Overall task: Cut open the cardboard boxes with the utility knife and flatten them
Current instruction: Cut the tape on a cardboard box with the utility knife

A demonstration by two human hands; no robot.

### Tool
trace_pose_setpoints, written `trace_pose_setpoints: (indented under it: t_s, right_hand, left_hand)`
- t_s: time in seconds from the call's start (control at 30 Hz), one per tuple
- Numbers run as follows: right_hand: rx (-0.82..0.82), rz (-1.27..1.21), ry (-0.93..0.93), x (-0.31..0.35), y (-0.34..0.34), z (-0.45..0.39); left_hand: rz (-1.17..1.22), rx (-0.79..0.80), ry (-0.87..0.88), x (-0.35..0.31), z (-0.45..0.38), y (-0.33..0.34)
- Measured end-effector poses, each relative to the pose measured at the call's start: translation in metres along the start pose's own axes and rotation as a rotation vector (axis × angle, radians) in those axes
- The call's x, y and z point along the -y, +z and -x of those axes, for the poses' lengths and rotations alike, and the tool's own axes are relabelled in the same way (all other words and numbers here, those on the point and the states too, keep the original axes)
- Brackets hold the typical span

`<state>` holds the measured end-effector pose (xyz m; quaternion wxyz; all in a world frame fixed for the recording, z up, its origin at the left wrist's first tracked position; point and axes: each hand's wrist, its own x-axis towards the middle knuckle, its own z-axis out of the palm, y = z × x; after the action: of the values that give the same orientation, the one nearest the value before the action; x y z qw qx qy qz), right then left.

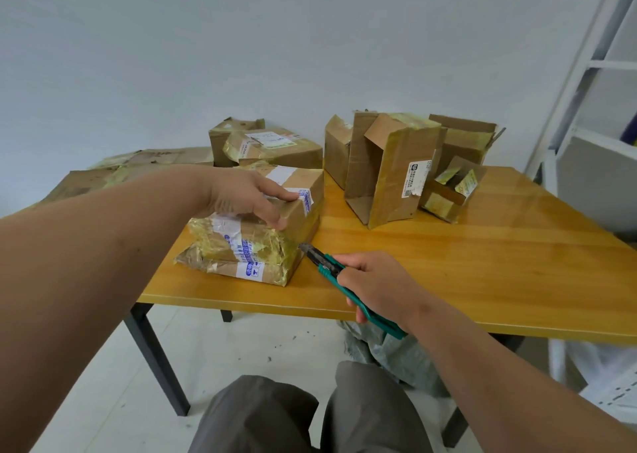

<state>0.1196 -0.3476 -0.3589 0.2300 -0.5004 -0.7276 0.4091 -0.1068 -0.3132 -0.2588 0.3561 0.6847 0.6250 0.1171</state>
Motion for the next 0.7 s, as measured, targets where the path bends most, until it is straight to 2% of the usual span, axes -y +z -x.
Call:
trace_pose_setpoints:
  t_s: [0.4, 0.57, 0.7]
  right_hand:
    - [0.043, 0.202, -0.095, 0.004, 0.003, 0.014]
    - [0.202, 0.310, -0.137, 0.011, 0.006, 0.018]
    - [0.088, 0.212, -0.101, 0.010, -0.007, 0.014]
  left_hand:
    - [-0.034, -0.038, -0.021, 0.000, 0.004, 0.004]
    - [-0.125, -0.065, -0.020, -0.005, 0.006, 0.007]
    - [-0.130, -0.067, -0.017, -0.006, 0.007, 0.009]
